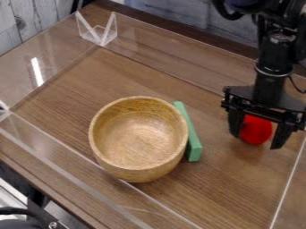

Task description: Move the red fruit to the left

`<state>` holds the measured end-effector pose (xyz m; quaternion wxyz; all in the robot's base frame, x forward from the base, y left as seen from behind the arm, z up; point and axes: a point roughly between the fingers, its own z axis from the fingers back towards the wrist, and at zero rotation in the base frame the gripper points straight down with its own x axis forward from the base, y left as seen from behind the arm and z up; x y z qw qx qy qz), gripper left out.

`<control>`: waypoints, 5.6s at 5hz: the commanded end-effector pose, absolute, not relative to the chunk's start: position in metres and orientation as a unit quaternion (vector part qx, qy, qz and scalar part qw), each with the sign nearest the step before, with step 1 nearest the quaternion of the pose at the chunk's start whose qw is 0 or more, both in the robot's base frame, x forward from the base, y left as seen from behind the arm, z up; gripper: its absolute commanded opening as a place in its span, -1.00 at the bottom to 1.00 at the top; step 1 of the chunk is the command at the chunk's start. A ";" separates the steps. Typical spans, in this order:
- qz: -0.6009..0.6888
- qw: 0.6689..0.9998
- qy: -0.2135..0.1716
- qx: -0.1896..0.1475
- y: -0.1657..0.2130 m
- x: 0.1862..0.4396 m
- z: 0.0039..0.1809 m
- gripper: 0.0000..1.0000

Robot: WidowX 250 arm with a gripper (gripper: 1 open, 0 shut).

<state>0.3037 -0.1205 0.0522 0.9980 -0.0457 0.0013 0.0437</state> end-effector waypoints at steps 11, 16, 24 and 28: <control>0.011 0.998 -0.042 -0.041 0.122 0.297 0.101 -1.00; 0.014 0.999 -0.018 -0.031 0.167 0.321 0.071 1.00; 0.050 0.995 -0.069 -0.043 0.076 0.333 0.131 1.00; -0.011 0.998 -0.057 -0.036 0.070 0.351 0.122 1.00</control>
